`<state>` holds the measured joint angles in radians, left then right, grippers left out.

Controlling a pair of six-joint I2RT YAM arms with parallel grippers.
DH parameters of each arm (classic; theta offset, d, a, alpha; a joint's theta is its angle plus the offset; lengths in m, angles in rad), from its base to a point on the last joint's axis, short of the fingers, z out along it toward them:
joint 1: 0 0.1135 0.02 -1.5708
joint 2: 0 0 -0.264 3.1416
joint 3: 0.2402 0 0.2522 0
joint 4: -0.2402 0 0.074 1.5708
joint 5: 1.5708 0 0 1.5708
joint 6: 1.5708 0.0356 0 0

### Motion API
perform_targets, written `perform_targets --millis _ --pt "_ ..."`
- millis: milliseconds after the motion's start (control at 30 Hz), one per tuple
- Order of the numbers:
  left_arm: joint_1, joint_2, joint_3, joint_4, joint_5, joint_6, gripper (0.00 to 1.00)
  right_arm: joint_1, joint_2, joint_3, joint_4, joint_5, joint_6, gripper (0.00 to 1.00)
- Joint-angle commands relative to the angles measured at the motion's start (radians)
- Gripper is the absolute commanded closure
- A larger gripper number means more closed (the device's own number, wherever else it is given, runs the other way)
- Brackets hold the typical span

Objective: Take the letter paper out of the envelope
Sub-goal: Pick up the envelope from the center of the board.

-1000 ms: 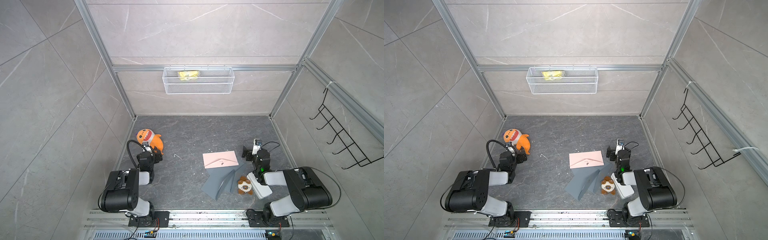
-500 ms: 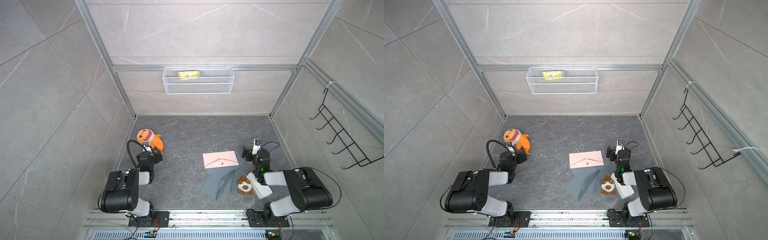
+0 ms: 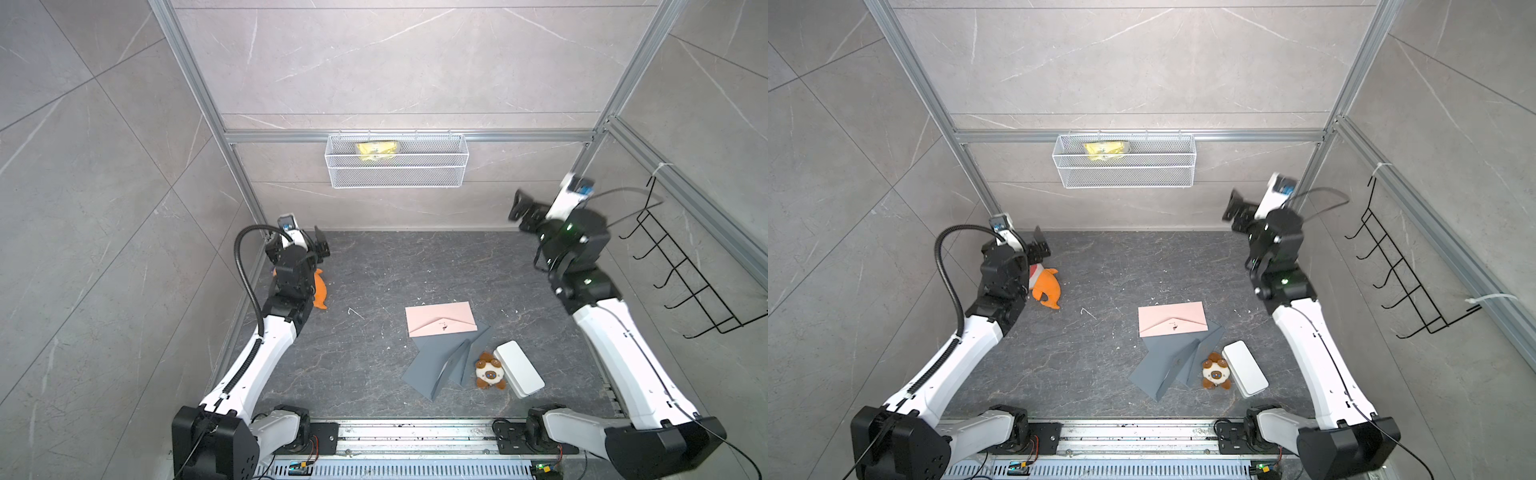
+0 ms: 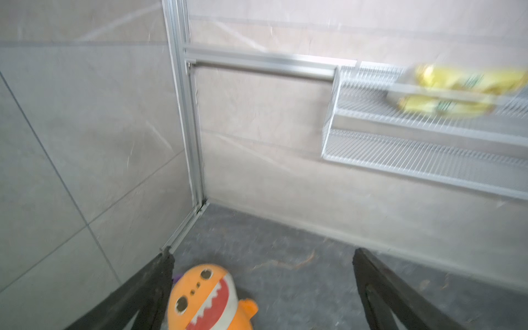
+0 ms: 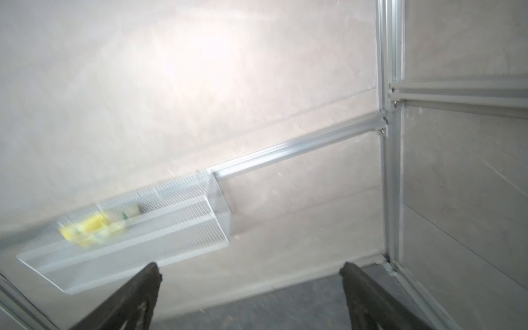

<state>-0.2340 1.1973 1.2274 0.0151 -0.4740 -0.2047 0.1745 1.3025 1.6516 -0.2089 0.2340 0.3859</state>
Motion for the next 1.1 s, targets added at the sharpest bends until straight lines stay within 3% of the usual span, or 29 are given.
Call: perform_targets --millis 0,67,233,367,533,700,833,1067 --pt "0.107 0.035 0.122 -0.304 0.293 -0.287 0.00 -0.010 0.068 -0.009 -0.439 -0.089 0.279 0.00" --pt "0.156 0.071 0.140 -0.291 0.474 -0.405 0.00 -0.006 0.068 -0.006 -0.459 -0.125 0.300 0.06" --pt "0.117 0.171 0.237 -0.458 0.623 -0.438 0.03 0.071 0.167 0.191 -0.842 -0.015 0.421 0.19" --pt "-0.003 0.253 0.249 -0.577 0.677 -0.392 0.12 0.210 0.216 0.192 -0.986 -0.004 0.591 0.41" --pt "-0.180 0.322 0.207 -0.676 0.656 -0.358 0.15 0.367 0.215 0.000 -0.918 0.004 0.827 0.33" --pt "-0.295 0.291 0.049 -0.630 0.655 -0.394 0.16 0.404 0.281 -0.103 -0.859 -0.047 0.940 0.24" --pt "-0.341 0.226 -0.134 -0.490 0.702 -0.471 0.18 0.406 0.365 -0.164 -0.808 -0.131 1.012 0.23" --pt "-0.353 0.185 -0.255 -0.408 0.764 -0.522 0.19 0.406 0.447 -0.301 -0.688 -0.229 1.177 0.23"
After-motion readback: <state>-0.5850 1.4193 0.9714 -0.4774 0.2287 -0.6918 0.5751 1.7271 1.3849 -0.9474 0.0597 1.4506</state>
